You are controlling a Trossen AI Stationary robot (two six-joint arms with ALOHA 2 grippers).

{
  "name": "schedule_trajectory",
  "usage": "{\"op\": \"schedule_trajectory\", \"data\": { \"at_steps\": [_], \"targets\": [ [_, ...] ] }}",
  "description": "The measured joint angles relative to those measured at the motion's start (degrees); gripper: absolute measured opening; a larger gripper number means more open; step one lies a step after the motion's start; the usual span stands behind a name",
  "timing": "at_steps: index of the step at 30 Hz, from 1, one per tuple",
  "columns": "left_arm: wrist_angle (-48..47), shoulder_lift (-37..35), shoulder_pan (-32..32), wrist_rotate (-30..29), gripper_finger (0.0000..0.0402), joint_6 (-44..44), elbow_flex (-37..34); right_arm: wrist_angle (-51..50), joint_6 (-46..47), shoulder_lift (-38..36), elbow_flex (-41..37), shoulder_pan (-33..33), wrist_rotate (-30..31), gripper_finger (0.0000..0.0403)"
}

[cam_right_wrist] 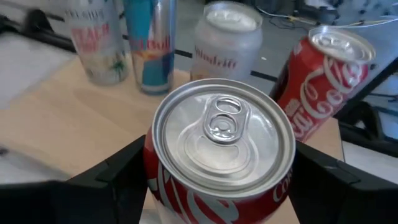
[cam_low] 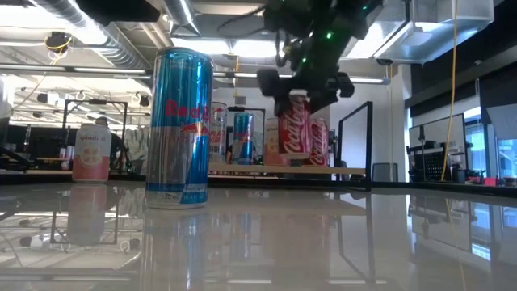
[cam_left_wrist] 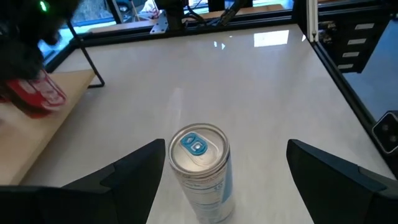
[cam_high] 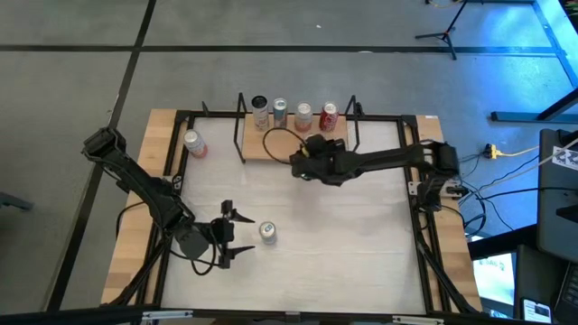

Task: Place canned beverage on shelf
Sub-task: Put the red soda can align with the other red soda can on the shelf

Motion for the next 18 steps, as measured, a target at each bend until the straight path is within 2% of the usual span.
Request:
{"op": "schedule_trajectory", "data": {
  "at_steps": [8, 18],
  "targets": [
    [-0.42, 0.0, 0.13, 0.13, 0.0325, 0.56, 0.0, -8.41, 10.25, 3.81, 1.37, -2.12, 4.09, 0.0295],
    [-0.34, 0.0, 0.15, 0.19, 0.0325, 0.45, 0.0, -8.86, 10.49, 3.94, 1.37, -3.6, 4.65, 0.0299]
  ]
}}
